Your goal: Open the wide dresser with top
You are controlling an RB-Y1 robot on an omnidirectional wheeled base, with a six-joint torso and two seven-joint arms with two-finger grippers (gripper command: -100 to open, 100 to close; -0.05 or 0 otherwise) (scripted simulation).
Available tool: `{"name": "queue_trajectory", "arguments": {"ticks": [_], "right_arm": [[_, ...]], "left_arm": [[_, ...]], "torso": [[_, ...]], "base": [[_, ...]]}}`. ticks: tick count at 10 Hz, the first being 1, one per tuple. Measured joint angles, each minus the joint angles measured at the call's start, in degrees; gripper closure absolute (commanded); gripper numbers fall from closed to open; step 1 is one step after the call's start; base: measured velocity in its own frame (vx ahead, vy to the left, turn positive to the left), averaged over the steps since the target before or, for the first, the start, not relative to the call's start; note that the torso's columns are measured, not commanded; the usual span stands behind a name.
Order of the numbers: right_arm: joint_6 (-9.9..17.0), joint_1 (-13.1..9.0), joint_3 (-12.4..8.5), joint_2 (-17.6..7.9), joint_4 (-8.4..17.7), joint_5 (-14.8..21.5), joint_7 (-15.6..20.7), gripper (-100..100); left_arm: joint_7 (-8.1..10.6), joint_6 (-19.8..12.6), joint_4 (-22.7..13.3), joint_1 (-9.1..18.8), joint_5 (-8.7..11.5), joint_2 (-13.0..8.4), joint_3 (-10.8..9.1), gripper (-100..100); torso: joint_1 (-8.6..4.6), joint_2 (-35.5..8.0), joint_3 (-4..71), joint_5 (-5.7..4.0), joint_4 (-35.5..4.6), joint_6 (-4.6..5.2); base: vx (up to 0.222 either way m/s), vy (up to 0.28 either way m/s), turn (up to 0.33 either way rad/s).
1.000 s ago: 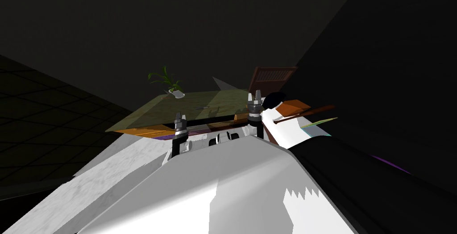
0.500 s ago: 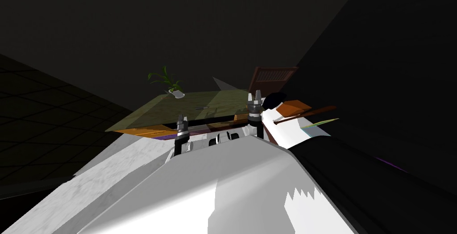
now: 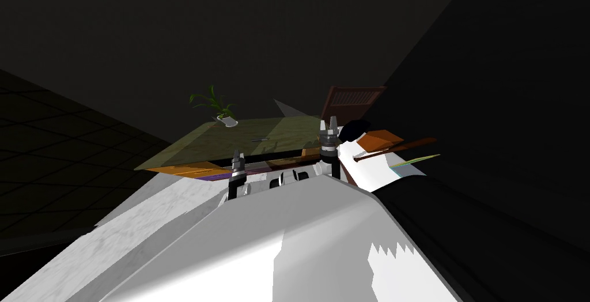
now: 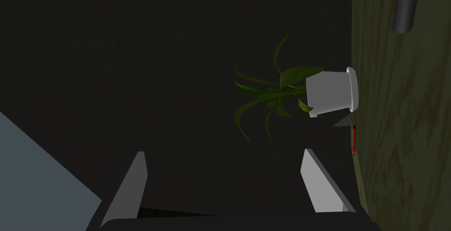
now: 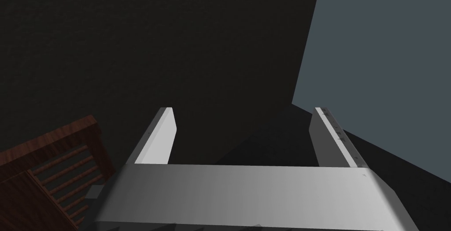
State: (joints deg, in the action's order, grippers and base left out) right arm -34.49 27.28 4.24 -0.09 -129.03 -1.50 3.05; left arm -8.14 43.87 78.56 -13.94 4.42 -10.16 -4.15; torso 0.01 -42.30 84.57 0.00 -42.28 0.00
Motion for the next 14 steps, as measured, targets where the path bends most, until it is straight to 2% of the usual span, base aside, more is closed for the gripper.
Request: {"name": "queue_trajectory", "arguments": {"ticks": [3,5,12,14], "right_arm": [[0.00,0.00,0.00,0.00,0.00,0.00,0.00,0],[0.00,0.00,0.00,0.00,0.00,0.00,0.00,0],[0.00,0.00,0.00,0.00,0.00,0.00,0.00,0],[0.00,0.00,0.00,0.00,0.00,0.00,0.00,0]], "left_arm": [[-0.13,1.94,-4.91,1.31,-0.13,0.19,0.23,-100],[-0.11,4.12,-9.44,2.77,-0.30,0.18,0.58,-100],[-0.41,7.34,-19.24,4.88,-1.08,0.72,1.79,-100],[-0.48,9.24,-24.09,6.52,-1.35,0.83,2.14,-100]], "torso": [[-0.03,0.02,0.01,-0.01,0.00,0.00],[-0.11,0.08,0.05,-0.03,0.02,0.01],[-0.06,0.06,0.03,-0.02,0.01,0.00],[-0.06,0.04,0.02,-0.01,0.01,0.00]], "base": [[0.012,-0.029,0.014],[0.034,-0.057,0.017],[0.019,-0.036,0.011],[0.038,-0.069,0.018]]}}
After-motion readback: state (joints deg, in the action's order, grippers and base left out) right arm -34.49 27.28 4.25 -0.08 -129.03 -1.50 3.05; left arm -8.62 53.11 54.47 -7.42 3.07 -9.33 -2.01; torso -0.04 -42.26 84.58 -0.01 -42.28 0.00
